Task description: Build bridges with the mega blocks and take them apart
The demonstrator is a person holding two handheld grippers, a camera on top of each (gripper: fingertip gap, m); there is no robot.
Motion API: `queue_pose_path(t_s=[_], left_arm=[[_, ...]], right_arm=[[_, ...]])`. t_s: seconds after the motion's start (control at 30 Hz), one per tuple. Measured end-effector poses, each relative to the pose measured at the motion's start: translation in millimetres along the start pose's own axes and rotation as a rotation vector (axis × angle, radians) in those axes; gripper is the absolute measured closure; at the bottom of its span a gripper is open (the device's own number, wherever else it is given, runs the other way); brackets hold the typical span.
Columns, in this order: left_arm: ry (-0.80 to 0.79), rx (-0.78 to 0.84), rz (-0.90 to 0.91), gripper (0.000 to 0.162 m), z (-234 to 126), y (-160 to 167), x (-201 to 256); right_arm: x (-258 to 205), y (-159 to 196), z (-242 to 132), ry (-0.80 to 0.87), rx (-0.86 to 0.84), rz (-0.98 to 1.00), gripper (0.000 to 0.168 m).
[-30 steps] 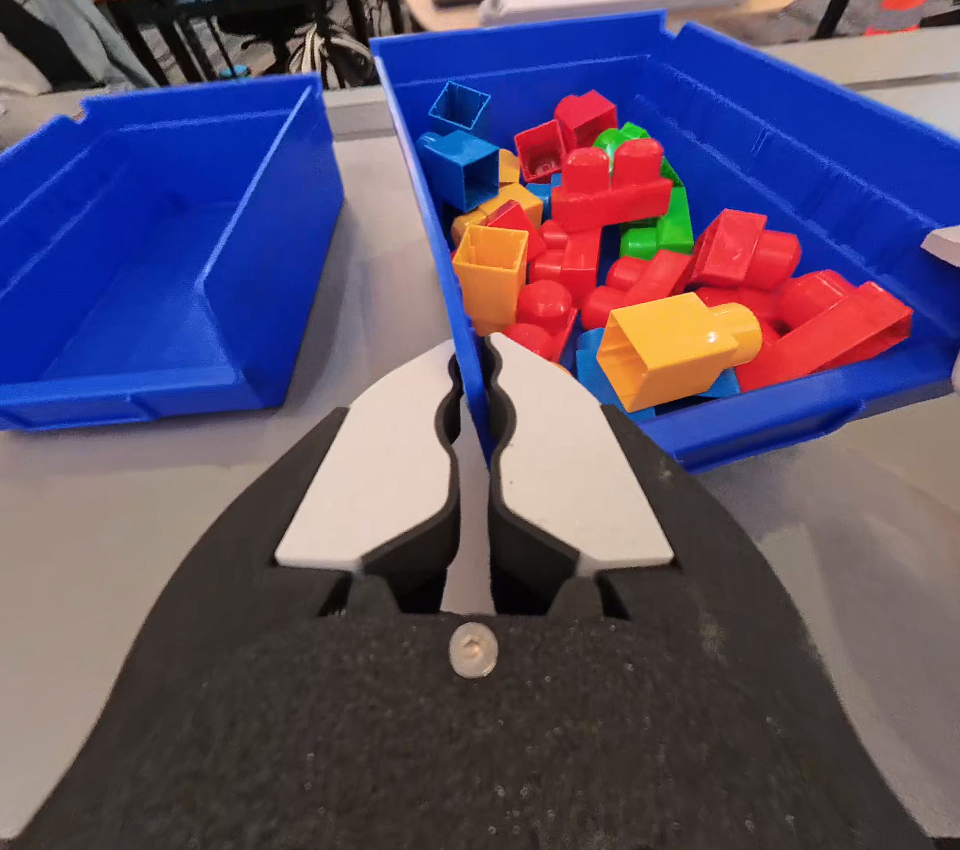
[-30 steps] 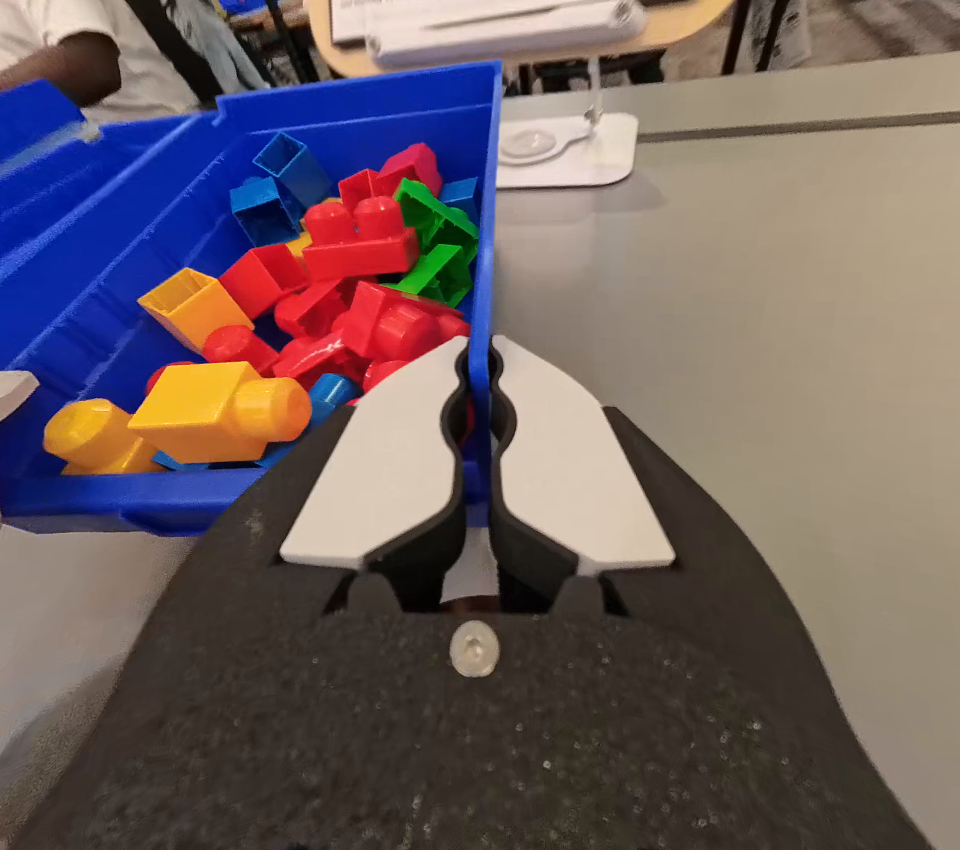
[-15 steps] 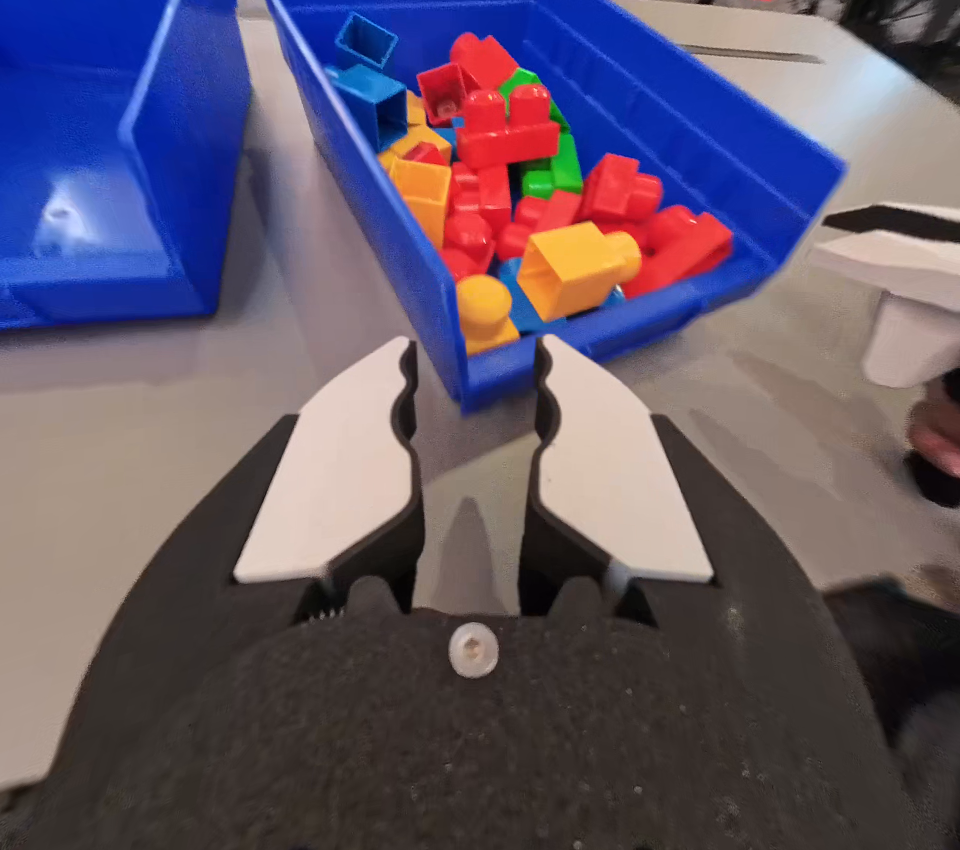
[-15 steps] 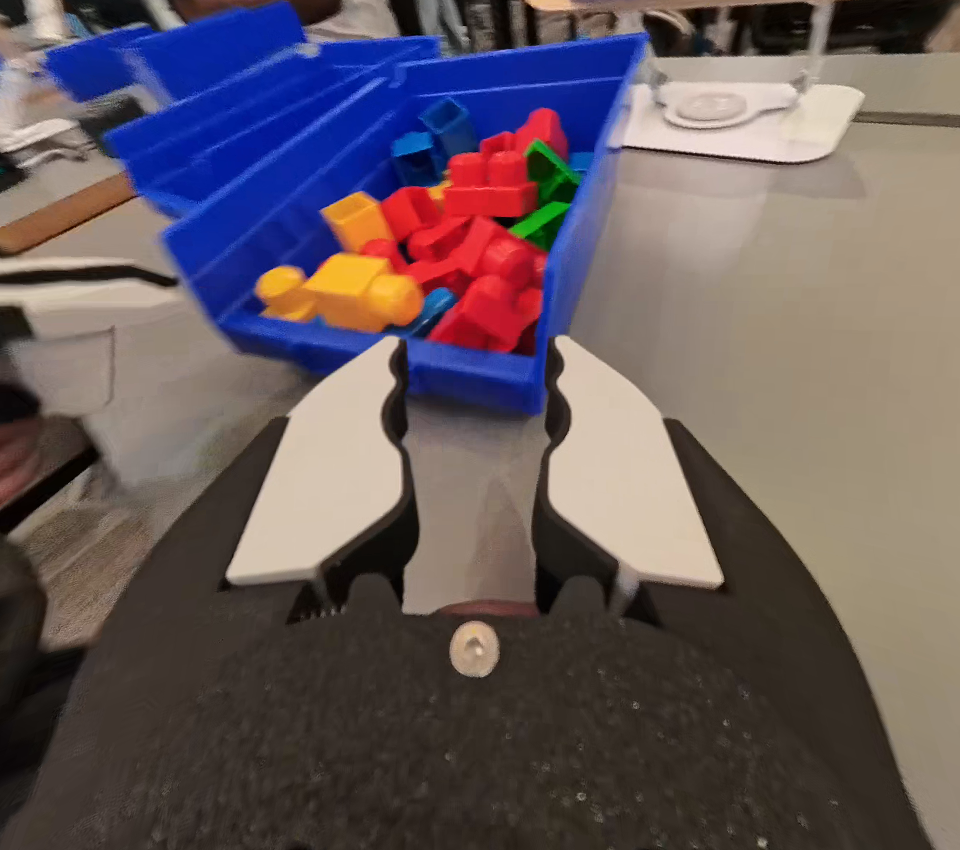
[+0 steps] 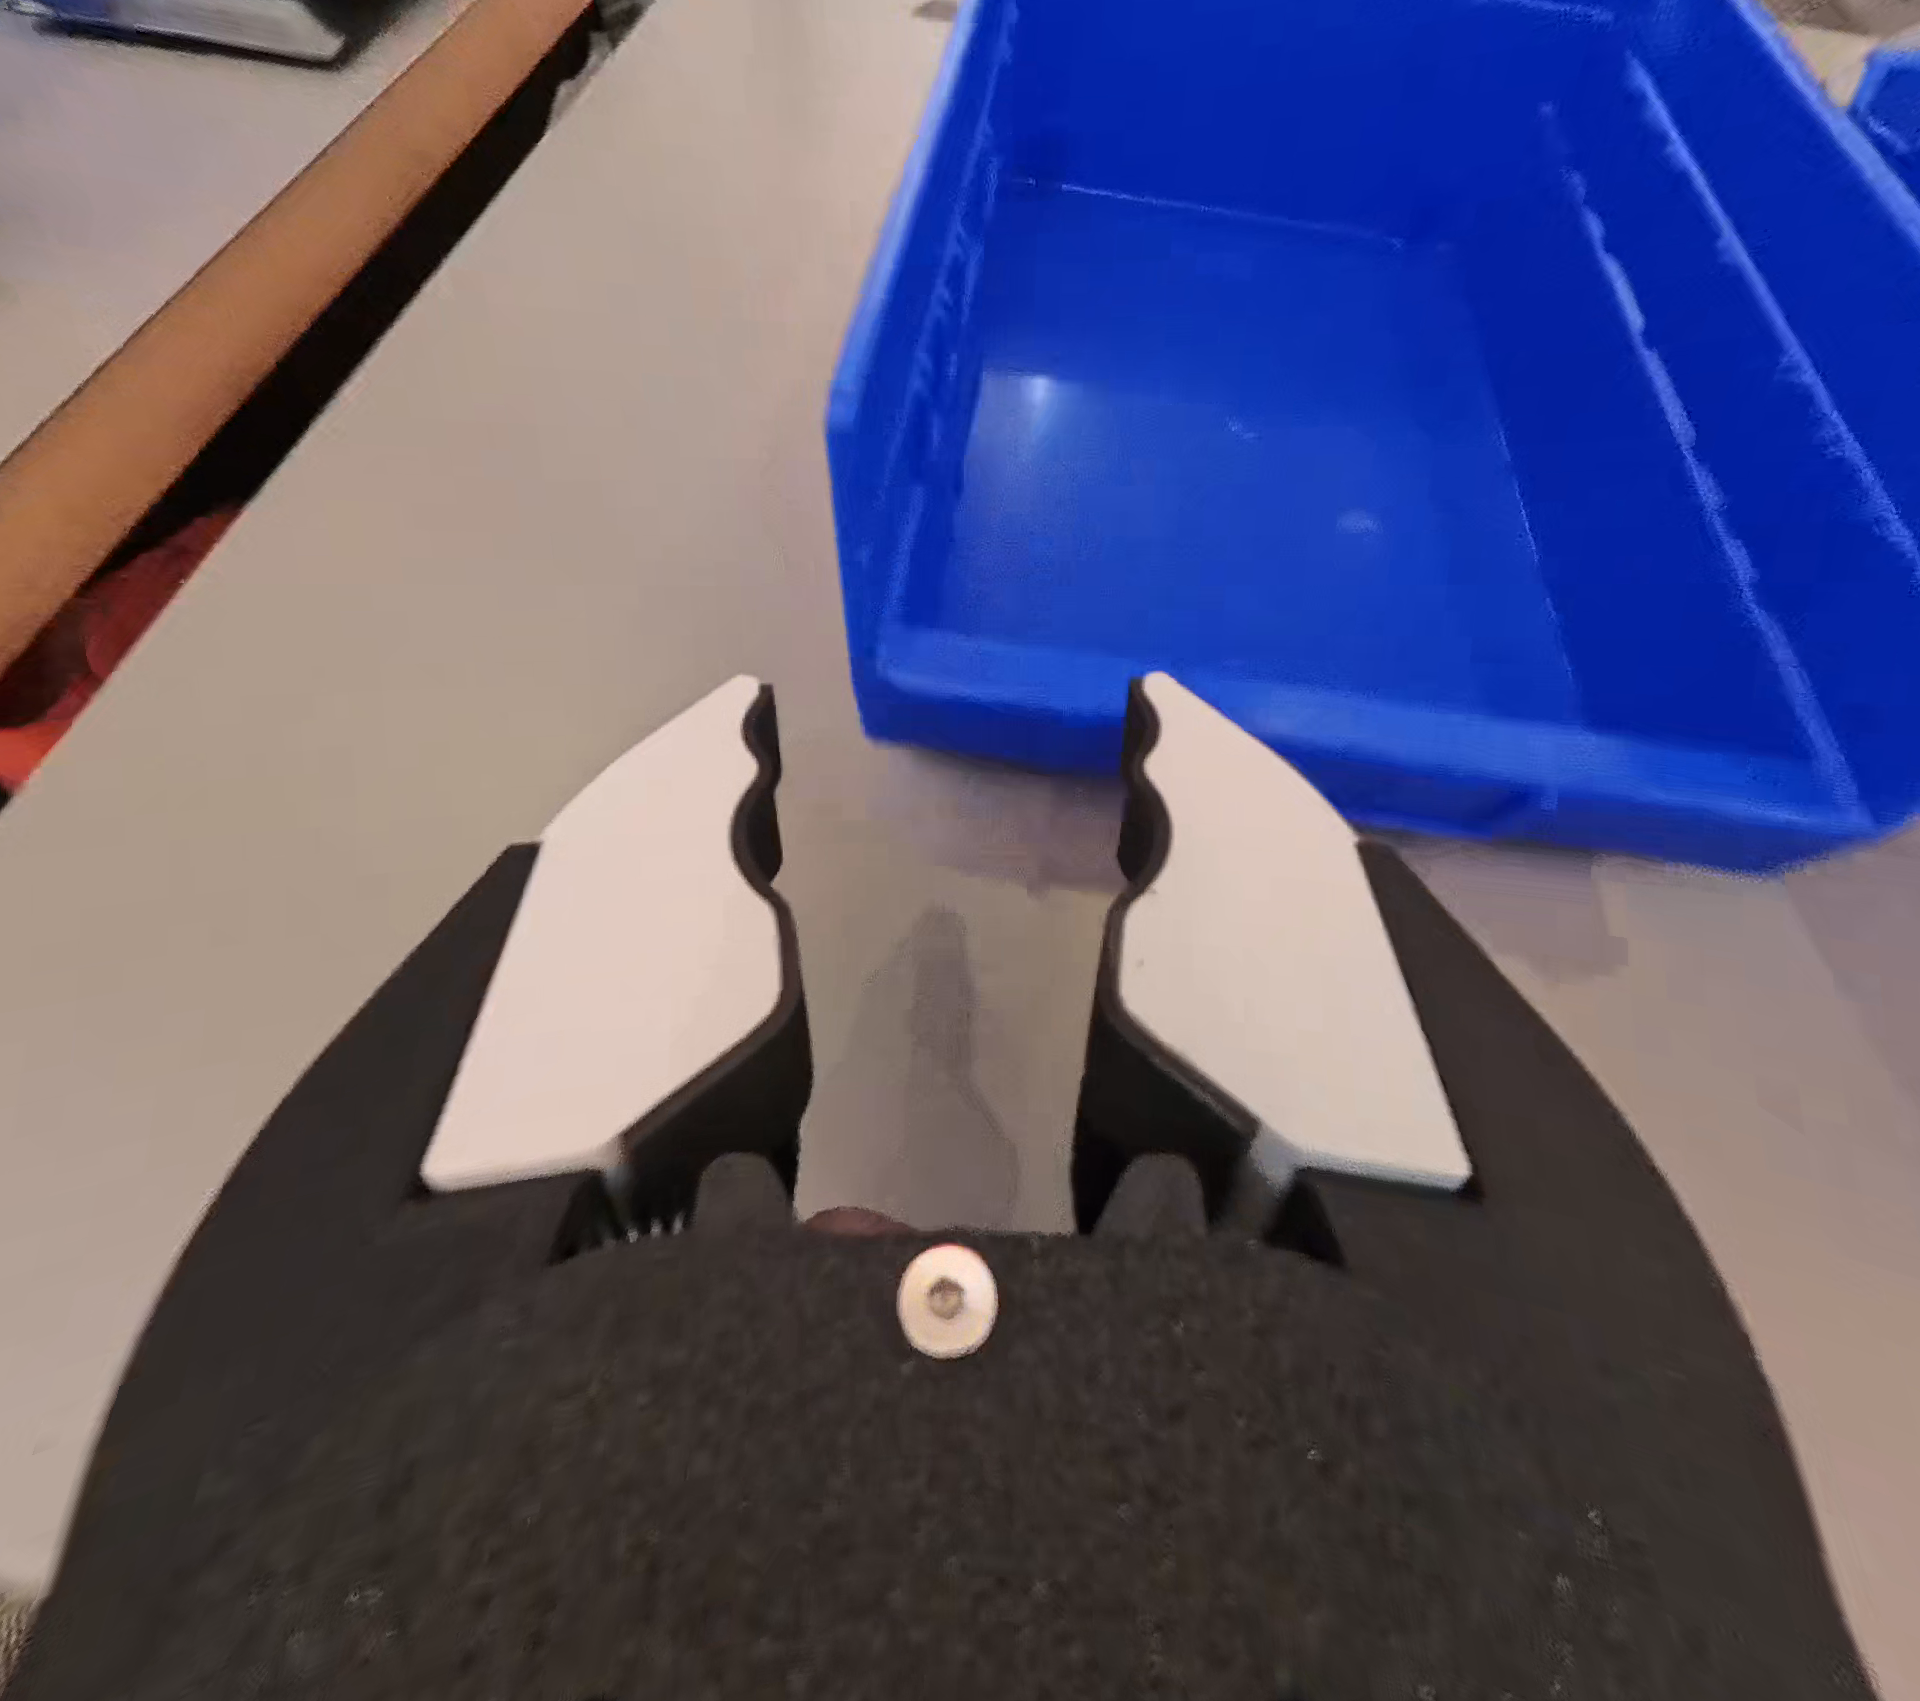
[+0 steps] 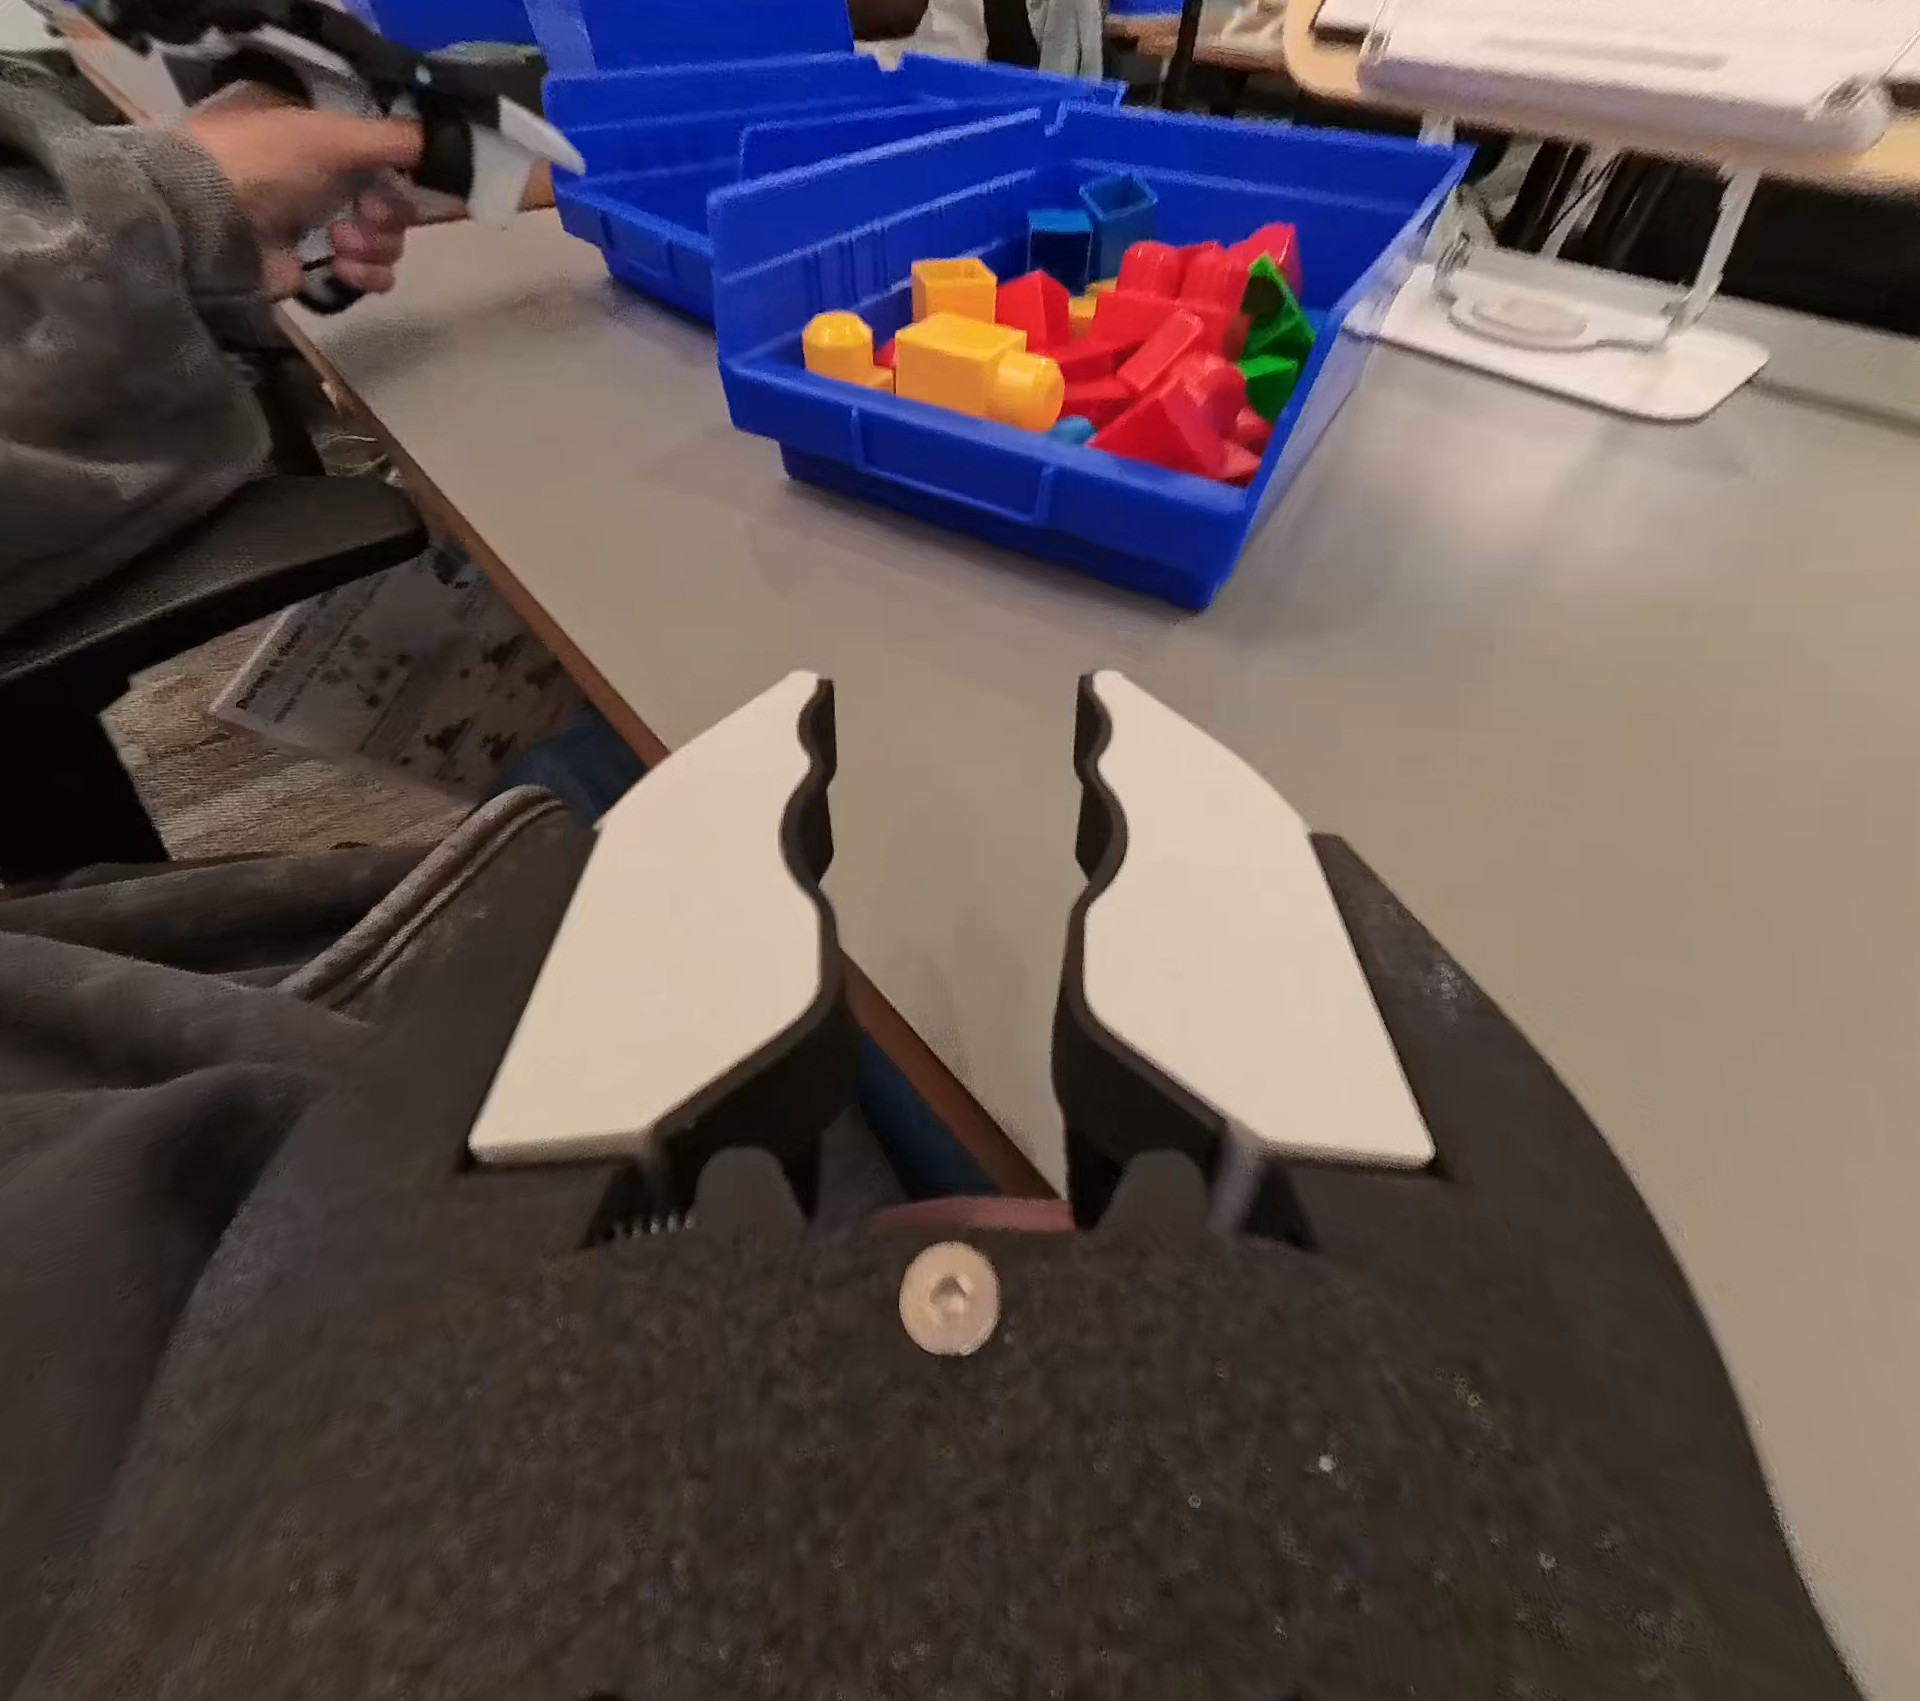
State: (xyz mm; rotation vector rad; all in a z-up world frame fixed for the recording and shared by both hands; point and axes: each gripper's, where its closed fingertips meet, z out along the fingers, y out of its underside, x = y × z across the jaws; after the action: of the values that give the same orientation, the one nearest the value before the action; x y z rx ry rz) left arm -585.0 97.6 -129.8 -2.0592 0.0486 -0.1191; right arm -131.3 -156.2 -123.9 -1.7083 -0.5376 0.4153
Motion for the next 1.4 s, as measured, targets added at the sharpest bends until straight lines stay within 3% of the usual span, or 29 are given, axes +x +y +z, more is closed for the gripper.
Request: queue_pose_path(t_s=[0.23, 0.3, 0.37, 0.53, 0.6, 0.67, 0.83, 1.1, 1.27, 1.33, 1.4], left_arm=[[-0.037, 0.081, 0.111, 0.106, 38.0, -29.2, 3.1], [-0.062, 0.1, 0.102, 0.131, 37.9, -29.5, -0.1], [-0.082, 0.09, 0.113, 0.139, 39.9, -26.3, -4.5], [-0.124, 0.075, 0.127, 0.128, 49.4, -26.5, -21.5], [-0.022, 0.059, 0.086, 0.153, 50.4, -23.6, -11.9], [0.035, 0.053, 0.037, 0.157, 45.3, -20.4, -7.1], [-0.011, 0.051, 0.024, 0.16, 1.6, 3.9, 4.4], [-0.164, 0.076, -0.089, 0.16, -110.9, 65.2, 26.0], [-0.136, 0.085, -0.034, 0.159, -138.8, 80.9, 39.5], [-0.12, 0.102, -0.044, 0.16, -145.8, 84.5, 40.0], [-0.136, 0.117, -0.022, 0.16, -153.0, 86.8, 41.7]], right_arm=[[4.5, 11.4, 9.0, -0.009, -0.036, 0.07, 0.126], [2.1, 14.0, 11.0, -0.021, -0.046, 0.075, 0.126], [-2.3, 18.3, 14.1, -0.03, -0.062, 0.068, 0.126], [-16.4, 27.9, 25.7, -0.068, -0.108, 0.058, 0.127], [-23.0, 28.4, 30.2, -0.09, -0.115, 0.064, 0.127], [-29.5, 27.1, 36.3, -0.107, -0.122, 0.07, 0.128], [-63.4, 6.0, 72.1, -0.184, -0.153, 0.04, 0.126], [-143.2, -36.3, 190.4, -0.188, -0.171, 0.031, 0.109], [-140.8, -39.4, 219.5, -0.033, -0.14, 0.035, 0.12], [-146.4, -39.3, 222.4, -0.081, -0.132, 0.045, 0.142], [-144.1, -43.8, 221.1, -0.013, -0.136, -0.048, 0.149]])
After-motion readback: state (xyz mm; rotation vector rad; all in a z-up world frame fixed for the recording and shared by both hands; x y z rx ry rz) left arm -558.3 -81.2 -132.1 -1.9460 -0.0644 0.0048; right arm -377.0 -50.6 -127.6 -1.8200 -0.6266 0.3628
